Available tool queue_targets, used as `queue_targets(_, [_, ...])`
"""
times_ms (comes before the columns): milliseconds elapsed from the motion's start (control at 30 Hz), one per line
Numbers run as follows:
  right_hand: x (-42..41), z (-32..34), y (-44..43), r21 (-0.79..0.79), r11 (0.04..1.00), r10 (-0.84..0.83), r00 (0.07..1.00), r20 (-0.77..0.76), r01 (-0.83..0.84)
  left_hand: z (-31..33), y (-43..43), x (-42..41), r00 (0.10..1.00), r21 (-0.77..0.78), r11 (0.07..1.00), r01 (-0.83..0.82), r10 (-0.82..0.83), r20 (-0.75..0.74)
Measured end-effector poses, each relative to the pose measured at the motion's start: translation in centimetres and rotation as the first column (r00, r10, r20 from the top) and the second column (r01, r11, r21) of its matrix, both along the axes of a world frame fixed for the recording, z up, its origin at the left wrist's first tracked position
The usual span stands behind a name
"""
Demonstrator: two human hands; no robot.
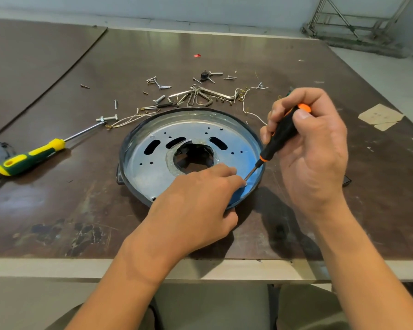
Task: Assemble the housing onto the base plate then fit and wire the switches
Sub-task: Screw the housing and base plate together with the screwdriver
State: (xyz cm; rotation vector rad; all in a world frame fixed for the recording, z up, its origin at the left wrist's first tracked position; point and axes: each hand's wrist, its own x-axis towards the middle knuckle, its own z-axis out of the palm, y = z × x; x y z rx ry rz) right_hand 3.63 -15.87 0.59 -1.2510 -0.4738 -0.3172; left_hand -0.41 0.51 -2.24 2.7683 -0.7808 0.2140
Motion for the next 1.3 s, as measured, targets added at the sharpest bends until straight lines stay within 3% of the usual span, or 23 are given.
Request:
queue_targets(367, [-0.15,0.57,-0.25,0.075,0.997,0.028,0.999,-0.024,-0.026,-0.07,-0.01,0.14,1.0,-0.005,1.0,-0.009,0.009,-0.006])
queue_targets(967, [0.3,0.05,-0.21,-0.145,0.987,0.08,0.996,0.048,-0.072,0.15,0.01,0.19,0.999,0.045,0.998,-0.037,0.038,-0.038])
queue_targets(1300, [0.34,0.12,-0.58,-0.106,0.964,0.247,0.969,0.003,-0.245,0.49,-0.17,0.23,0.998,0.071,0.997,-0.022,0.026,-0.061])
